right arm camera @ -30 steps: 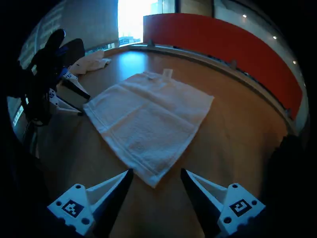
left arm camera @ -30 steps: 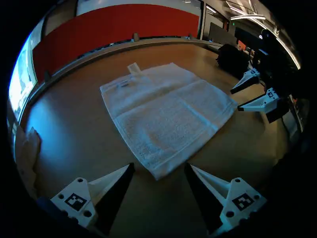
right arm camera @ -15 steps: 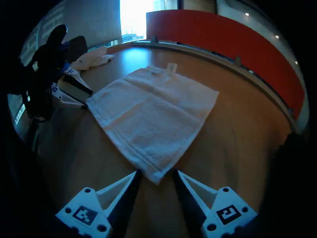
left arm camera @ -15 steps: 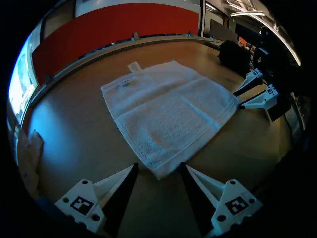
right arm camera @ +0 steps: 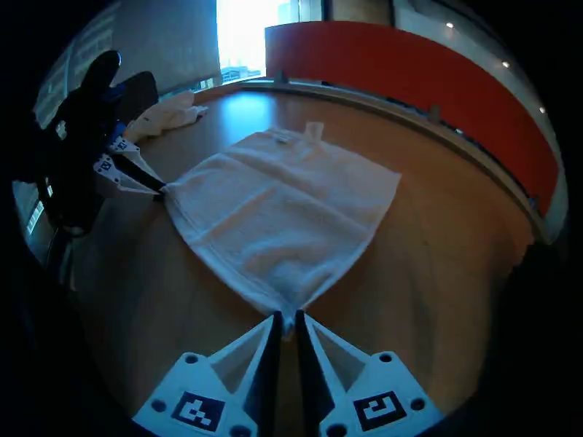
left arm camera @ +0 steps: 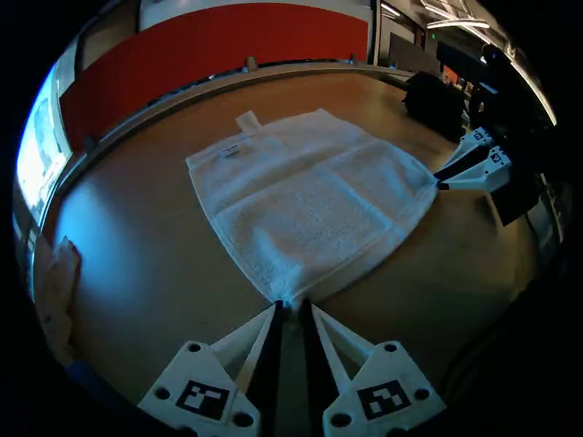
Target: Fold towel
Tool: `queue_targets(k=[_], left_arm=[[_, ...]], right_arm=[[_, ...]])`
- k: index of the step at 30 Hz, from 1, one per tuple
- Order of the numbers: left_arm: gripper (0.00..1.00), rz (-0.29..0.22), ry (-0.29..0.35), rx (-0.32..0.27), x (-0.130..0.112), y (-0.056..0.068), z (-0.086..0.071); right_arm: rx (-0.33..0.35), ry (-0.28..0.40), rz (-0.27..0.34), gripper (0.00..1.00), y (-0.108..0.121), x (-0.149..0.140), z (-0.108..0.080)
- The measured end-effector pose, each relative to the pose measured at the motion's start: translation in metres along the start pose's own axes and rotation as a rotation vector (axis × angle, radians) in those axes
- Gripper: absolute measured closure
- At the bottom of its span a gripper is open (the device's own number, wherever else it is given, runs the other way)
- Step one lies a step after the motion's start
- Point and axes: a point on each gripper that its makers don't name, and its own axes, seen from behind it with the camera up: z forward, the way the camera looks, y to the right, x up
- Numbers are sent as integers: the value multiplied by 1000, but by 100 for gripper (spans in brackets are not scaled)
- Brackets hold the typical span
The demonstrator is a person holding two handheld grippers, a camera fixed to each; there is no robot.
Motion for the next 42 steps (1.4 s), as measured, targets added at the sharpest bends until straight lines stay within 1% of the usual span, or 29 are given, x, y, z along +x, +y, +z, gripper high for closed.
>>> queue_targets(k=[5,8,15,21,27,32,38,42], left_arm=[[86,-10,0,-3,3,3,-4],[86,-29,17,3,12,1,-11],[86,-75,59,15,34,-3,-33],[86,-85,87,27,51,-6,-54],[86,-94,94,33,63,-8,-74],[86,-109,86,20,67,-5,-87],[86,-125,65,-20,70,8,-101],[86,-131,63,-39,73,15,-109]], right_arm=[[-10,11,-5,88,0,7,-5],[-10,24,-2,88,0,13,-10],[-4,65,14,89,-1,35,-27],[1,94,20,89,-3,54,-44],[2,142,29,89,-4,81,-65],[1,164,25,89,-4,97,-82],[5,164,28,89,-5,104,-97],[4,165,32,89,-5,107,-108]])
